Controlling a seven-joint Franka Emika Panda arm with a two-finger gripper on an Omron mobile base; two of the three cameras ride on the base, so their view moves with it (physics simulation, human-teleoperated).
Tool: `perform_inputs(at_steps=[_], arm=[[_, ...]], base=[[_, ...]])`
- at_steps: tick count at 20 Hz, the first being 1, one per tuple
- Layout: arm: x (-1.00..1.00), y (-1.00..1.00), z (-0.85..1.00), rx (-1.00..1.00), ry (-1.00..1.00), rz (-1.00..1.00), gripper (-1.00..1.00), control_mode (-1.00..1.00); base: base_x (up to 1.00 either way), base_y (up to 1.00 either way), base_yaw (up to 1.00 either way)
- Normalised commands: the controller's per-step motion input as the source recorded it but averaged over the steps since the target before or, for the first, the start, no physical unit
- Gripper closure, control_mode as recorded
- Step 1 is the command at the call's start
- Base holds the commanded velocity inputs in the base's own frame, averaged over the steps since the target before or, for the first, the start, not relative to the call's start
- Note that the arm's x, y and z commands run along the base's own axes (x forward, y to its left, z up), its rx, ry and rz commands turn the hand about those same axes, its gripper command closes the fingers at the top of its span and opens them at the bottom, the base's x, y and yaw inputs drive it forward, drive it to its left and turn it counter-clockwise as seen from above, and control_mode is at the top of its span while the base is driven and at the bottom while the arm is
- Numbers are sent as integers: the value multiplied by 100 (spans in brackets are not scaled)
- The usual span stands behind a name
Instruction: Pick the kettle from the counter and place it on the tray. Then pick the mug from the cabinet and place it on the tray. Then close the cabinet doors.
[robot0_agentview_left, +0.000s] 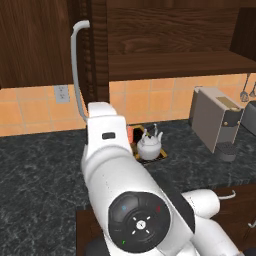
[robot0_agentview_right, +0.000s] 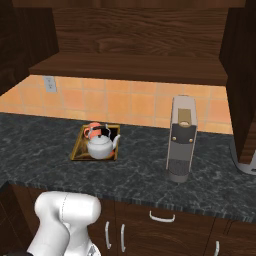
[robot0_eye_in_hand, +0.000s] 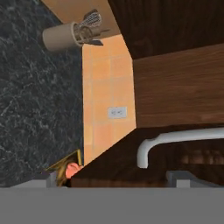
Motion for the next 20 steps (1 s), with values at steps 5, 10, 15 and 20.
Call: perform_inputs(at_steps=[5,10,15,20], arm=[[28,-5,-5,-2,-2,-10,-100,-100],[7,-20,0,0,-1,-4,-100,-100],[10,-33,0,0,0,-1,-100,-100],[28,-45,0,0,0,0,-100,-100]], base=[[0,0,0],[0,0,0],[0,0,0],[0,0,0]])
